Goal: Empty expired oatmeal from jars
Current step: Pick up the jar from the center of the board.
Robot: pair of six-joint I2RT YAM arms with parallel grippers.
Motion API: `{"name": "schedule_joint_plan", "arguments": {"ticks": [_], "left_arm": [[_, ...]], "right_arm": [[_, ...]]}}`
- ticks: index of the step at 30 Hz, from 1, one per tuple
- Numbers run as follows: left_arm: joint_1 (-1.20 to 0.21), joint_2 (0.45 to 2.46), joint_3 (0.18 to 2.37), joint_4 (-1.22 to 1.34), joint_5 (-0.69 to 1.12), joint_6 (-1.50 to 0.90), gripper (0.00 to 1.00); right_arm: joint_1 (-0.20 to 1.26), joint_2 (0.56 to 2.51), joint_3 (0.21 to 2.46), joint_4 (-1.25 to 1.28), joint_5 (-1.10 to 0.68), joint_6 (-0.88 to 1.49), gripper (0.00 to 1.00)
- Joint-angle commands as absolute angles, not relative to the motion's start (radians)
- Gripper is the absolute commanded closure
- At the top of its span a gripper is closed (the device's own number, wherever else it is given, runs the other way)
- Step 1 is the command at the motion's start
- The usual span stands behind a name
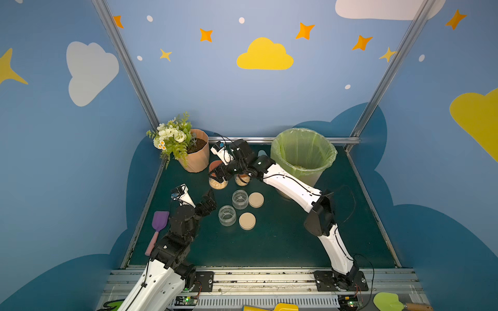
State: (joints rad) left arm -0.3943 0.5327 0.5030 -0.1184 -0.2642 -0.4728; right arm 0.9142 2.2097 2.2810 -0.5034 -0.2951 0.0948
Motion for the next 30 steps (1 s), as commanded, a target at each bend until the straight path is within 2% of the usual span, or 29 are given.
{"name": "schedule_joint_plan", "arguments": {"ticks": [1,9,14,21,30], "left_arm": [[-0.394,0.565,0.568,-0.061,-0.135,-0.362,0.0],[-0.417,0.724,0.676,0.008,0.13,-0.195,0.0],[-0.501,0.83,0.716,0.011,0.204,-0.088,0.0],[-0.659,0.969,0.753,0.085,0.17,-0.012,0.0],[-0.68,1.045,0.746,0.247,0.114,-0.001,0.0]], "right_arm": [[0.89,2.12,2.285,-0.539,-0.347,0.124,0.57],[0.819,1.955,2.186,-0.685,-0.328,0.115,0.59],[0.785,1.841,2.07,-0.7,-0.34,0.106,0.59],[0.752,1.75,1.955,-0.677,-0.357,0.117,0.58],[0.733,1.7,1.922,-0.665,-0.406,0.166,0.59]]}}
